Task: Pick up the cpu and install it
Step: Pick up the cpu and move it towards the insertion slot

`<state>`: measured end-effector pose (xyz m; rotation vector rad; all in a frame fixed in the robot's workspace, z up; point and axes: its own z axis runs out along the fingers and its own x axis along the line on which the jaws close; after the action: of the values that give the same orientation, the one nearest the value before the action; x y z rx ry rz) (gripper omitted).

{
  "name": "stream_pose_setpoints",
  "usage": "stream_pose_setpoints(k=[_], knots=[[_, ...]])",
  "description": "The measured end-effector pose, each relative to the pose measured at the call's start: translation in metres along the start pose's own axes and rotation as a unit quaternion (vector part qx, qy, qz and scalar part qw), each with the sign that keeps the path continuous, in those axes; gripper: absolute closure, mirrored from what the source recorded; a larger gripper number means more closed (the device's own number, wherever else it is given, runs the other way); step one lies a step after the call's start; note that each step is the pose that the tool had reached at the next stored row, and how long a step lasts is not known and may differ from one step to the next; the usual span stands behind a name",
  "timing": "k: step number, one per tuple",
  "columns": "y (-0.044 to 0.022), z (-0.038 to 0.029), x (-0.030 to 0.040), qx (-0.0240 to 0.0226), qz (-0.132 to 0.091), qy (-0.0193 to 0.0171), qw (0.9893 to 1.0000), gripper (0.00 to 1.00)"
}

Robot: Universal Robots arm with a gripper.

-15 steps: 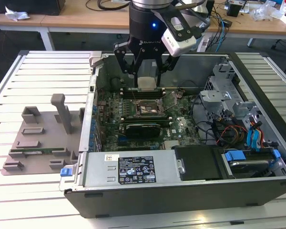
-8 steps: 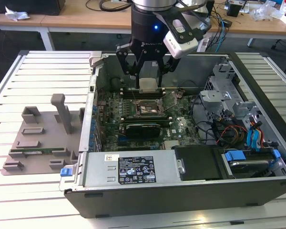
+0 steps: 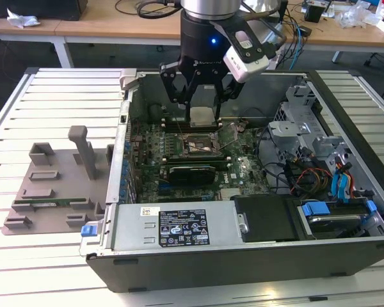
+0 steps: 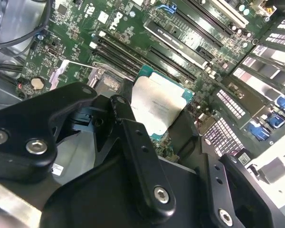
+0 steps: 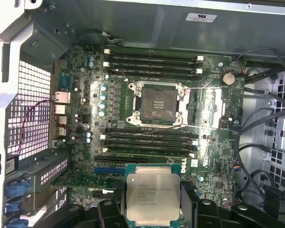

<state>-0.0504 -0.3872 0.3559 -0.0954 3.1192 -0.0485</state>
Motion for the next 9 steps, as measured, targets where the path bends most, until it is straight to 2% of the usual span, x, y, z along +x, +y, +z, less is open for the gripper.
stream_pose_setpoints(k=[7, 9], knots=[[-0.0001, 0.0045, -0.0039, -0.0001, 0.000, 0.0000, 1.0000, 0.45], [0.0002, 0.0078, -0.0057, 0.0000, 0.000, 0.0000, 1.0000, 0.45]])
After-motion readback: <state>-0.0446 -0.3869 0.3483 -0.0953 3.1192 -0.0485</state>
